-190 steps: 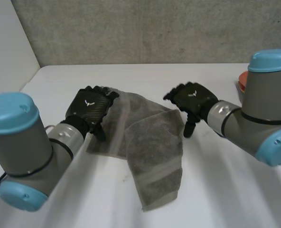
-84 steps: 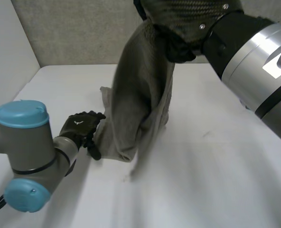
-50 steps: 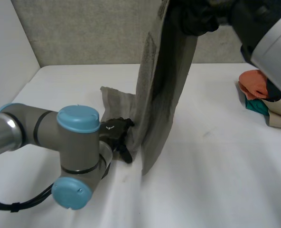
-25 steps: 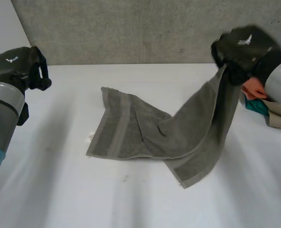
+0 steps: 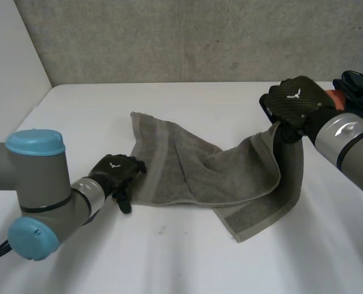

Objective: Fold the laundry.

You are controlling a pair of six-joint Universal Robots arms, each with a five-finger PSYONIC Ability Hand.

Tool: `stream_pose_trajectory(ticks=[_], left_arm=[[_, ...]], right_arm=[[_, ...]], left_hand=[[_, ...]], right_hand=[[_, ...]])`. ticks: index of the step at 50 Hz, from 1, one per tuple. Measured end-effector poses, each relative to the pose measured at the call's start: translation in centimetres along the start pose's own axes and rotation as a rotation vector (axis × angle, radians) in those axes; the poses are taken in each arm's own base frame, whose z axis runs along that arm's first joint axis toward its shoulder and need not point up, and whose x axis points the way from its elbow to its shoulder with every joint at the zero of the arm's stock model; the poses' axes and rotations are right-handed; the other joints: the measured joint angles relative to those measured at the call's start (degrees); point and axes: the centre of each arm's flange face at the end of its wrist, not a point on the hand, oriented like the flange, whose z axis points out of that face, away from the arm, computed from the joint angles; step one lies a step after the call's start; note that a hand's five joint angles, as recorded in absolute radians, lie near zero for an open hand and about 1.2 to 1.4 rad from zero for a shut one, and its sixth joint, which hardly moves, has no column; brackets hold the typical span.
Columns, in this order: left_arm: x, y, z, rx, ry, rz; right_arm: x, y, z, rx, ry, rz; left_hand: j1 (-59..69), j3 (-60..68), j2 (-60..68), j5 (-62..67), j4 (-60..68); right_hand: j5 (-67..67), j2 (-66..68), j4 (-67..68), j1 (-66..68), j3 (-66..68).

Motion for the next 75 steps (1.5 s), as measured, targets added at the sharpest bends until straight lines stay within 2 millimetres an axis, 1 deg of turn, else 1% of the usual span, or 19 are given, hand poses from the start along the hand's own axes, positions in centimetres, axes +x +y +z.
stream_pose_trajectory(ticks=[8,16,25,29,34,37,40,41,43,48,53,56,59,60,62,67,69,71,75], left_arm=[[0.0,0.4,1.9,0.019,-0.020,0.068],[-0.2,0.2,3.3,0.052,-0.042,0.086],[-0.4,-1.1,5.2,0.144,-0.078,0.136],[-0.4,-1.1,6.1,0.152,-0.080,0.145],[-0.4,-0.9,6.8,0.147,-0.079,0.148],[-0.5,-1.1,7.0,0.151,-0.081,0.148],[-0.6,-1.4,7.0,0.159,-0.085,0.146],[-0.7,-1.8,6.9,0.169,-0.092,0.143],[-0.9,-2.2,6.7,0.181,-0.104,0.139],[-1.8,-3.8,5.5,0.222,-0.157,0.107],[-3.4,-6.2,2.7,0.276,-0.214,0.056],[-5.0,-8.5,-0.4,0.339,-0.253,0.026],[-6.1,-10.1,-2.8,0.388,-0.283,0.013],[-7.0,-11.3,-4.6,0.424,-0.306,0.006],[-8.1,-12.7,-7.0,0.466,-0.336,0.003],[-10.6,-15.5,-12.6,0.541,-0.407,0.010],[-11.4,-16.0,-14.2,0.541,-0.425,0.012],[-11.9,-15.9,-14.9,0.517,-0.428,0.008],[-12.6,-14.7,-14.7,0.394,-0.399,-0.025]], right_arm=[[-1.3,0.7,-0.2,-0.005,-0.026,-0.003],[-1.7,1.2,-0.2,-0.015,-0.037,0.000],[-2.2,2.0,-0.2,-0.030,-0.045,0.005],[-2.3,2.1,-0.2,-0.032,-0.045,0.006],[-2.2,2.2,-0.2,-0.033,-0.044,0.006],[-2.2,2.2,-0.2,-0.034,-0.043,0.006],[-2.2,2.2,-0.2,-0.034,-0.043,0.005],[-2.2,2.2,-0.2,-0.034,-0.043,0.005],[-2.2,2.2,-0.2,-0.034,-0.043,0.005],[-1.9,2.1,-0.2,-0.030,-0.034,0.003],[-0.6,1.2,-0.2,-0.010,0.001,-0.004],[0.9,0.0,-0.6,0.013,0.037,-0.015],[2.4,-1.1,-1.2,0.024,0.074,-0.027],[3.8,-1.9,-1.7,0.024,0.103,-0.038],[5.4,-2.7,-2.4,0.015,0.134,-0.052],[9.1,-3.3,-4.2,-0.074,0.174,-0.102],[10.0,-3.0,-4.7,-0.124,0.166,-0.122],[10.4,-2.6,-4.9,-0.170,0.146,-0.136],[10.0,-1.4,-4.6,-0.250,0.067,-0.155]], left_hand=[[2.97,3.30,3.20,3.21,3.24],[6.14,6.29,6.10,6.29,6.33],[10.25,10.43,10.26,9.95,10.50],[10.95,11.24,11.10,10.59,11.22],[21.10,20.48,20.48,18.17,19.95],[35.31,33.64,34.06,32.25,33.61],[37.95,37.37,38.05,36.36,37.47],[44.68,44.51,44.67,43.00,44.25],[45.89,47.15,47.52,45.30,47.35],[45.89,48.25,48.41,45.37,48.55],[45.89,48.25,48.41,45.37,48.56],[45.89,48.25,48.41,45.37,48.57],[45.89,48.25,48.41,45.37,48.58],[45.89,48.25,48.43,45.37,48.58],[45.89,48.25,48.48,45.37,48.59],[45.89,48.50,48.51,45.37,48.60],[45.89,48.51,48.53,45.37,48.60],[45.89,48.51,48.53,45.37,48.60],[45.86,48.51,48.54,45.37,48.60]], right_hand=[[0.00,0.00,0.00,0.00,0.00],[0.00,0.00,0.00,0.00,0.00],[0.00,0.00,0.00,0.00,0.00],[0.00,0.00,0.00,0.00,0.00],[0.00,0.00,0.00,0.00,0.00],[0.00,0.00,0.00,0.00,0.00],[0.00,0.00,-0.01,0.00,0.00],[0.00,0.00,0.00,0.00,0.00],[0.00,0.00,-0.01,0.00,0.00],[0.00,0.00,0.00,0.00,0.00],[0.00,0.00,0.00,0.00,0.00],[0.00,0.00,0.00,0.00,0.00],[0.00,0.00,0.00,0.00,0.00],[0.00,0.00,0.00,0.00,0.00],[0.00,0.00,0.00,0.00,0.00],[0.00,0.00,0.01,0.00,0.00],[0.00,0.00,0.01,0.00,0.00],[0.00,0.00,0.01,0.00,0.00],[0.00,0.00,0.01,0.00,0.00]])
